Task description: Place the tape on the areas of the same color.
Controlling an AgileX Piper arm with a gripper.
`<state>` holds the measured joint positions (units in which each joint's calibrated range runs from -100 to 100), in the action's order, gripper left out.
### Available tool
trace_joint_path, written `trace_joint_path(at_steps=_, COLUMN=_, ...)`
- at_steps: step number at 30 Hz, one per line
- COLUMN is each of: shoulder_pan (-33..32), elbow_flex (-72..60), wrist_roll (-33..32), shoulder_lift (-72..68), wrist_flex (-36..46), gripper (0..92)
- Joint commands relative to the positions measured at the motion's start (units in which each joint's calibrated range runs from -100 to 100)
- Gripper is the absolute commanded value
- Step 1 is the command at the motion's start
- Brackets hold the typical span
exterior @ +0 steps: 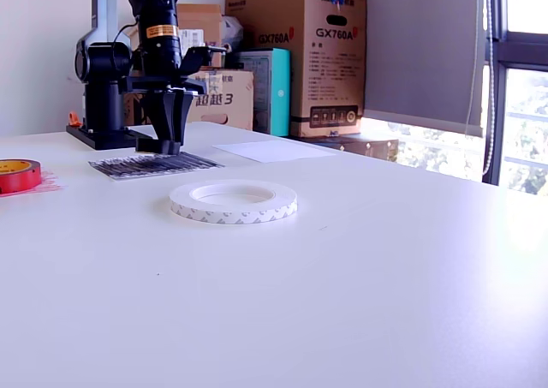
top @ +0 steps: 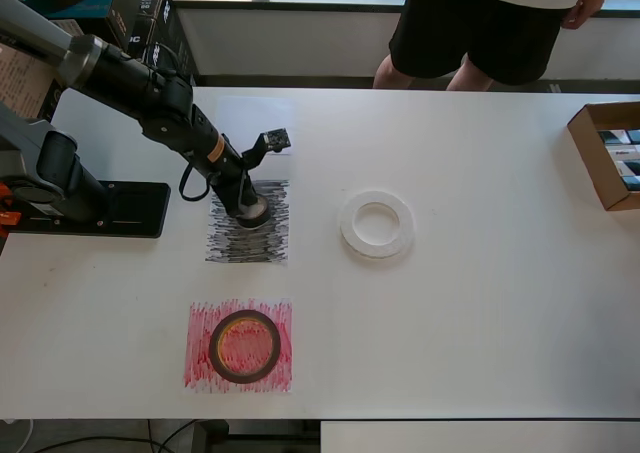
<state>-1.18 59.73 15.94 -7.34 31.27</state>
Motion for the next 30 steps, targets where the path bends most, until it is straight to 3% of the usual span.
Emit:
trace_joint_path(at_steps=1, shoulder_pan=0.06, elbow_flex=0.28, wrist_roll=0.51, shoulder_lift=0.52, wrist_flex=0.59, gripper=0.0)
trace_joint_path(at_steps=8, shoulder_pan=0.45, elbow_flex=0.28, wrist_roll=0.51, shoulder_lift=0.52, wrist_flex=0.59, gripper=4.4)
trace_joint_path(at_steps=15, shoulder_pan=0.45, elbow_flex=0.28, wrist_roll=0.51, shoulder_lift=0.61, wrist_flex=0.59, gripper=36.0)
trace_joint_path(at_steps=19, shoulder_pan=0.37, elbow_flex=0.28, wrist_roll=0.51, shoulder_lift=0.61, wrist_flex=0.59, gripper=48.0)
trace_joint_path(at_steps=30, shoulder_pan=0.61, elbow_flex=-3.26, wrist_roll=0.1, shoulder_lift=2.48, wrist_flex=0.85, gripper=48.9)
